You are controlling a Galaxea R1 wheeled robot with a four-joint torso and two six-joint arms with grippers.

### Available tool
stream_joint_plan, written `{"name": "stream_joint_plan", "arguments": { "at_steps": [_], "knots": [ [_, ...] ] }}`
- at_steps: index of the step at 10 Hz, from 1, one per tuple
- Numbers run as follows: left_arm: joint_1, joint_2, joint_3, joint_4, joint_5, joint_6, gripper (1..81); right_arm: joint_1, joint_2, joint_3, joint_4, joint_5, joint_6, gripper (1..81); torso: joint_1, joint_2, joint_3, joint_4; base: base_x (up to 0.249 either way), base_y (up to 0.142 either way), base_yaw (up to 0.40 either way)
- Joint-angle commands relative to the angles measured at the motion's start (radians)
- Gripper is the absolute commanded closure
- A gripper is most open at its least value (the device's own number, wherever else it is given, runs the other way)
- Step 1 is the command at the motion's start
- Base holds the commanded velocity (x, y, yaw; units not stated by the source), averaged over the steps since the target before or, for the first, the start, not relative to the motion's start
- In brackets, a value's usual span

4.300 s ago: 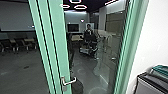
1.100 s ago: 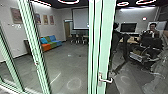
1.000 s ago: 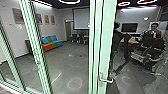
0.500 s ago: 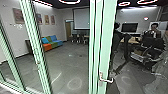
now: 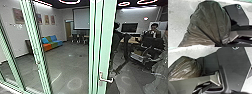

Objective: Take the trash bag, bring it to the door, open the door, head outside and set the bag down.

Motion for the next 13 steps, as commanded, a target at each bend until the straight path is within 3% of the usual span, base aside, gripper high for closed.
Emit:
{"name": "stream_joint_plan", "arguments": {
  "at_steps": [1, 5, 9, 11, 13],
  "knots": [
    [-0.058, -0.005, -0.014, -0.003, 0.05, 0.003, 81.1, 0.039, 0.008, 0.01, -0.004, -0.059, -0.002, 1.0, 0.0, 0.0, 0.0, 0.0, 0.0, 0.0, 0.0],
    [-0.06, 0.003, -0.026, -0.006, 0.053, 0.003, 81.1, 0.04, -0.036, 0.07, -0.006, -0.055, -0.001, 1.0, 0.0, 0.0, 0.0, 0.0, 0.0, 0.0, 0.0],
    [-0.058, 0.003, -0.026, -0.007, 0.056, 0.003, 81.1, 0.016, -0.228, 0.363, 0.0, -0.007, 0.005, 1.0, 0.0, 0.0, 0.0, 0.0, 0.0, 0.0, 0.0],
    [-0.055, 0.003, -0.026, -0.007, 0.055, 0.003, 81.1, 0.005, -0.309, 0.437, 0.007, 0.045, 0.009, 1.0, 0.0, 0.0, 0.0, 0.0, 0.0, 0.0, 0.0],
    [-0.055, 0.003, -0.026, -0.007, 0.055, 0.003, 81.1, 0.003, -0.392, 0.522, 0.007, 0.051, 0.01, 1.0, 0.0, 0.0, 0.0, 0.0, 0.0, 0.0, 0.0]
  ]
}}
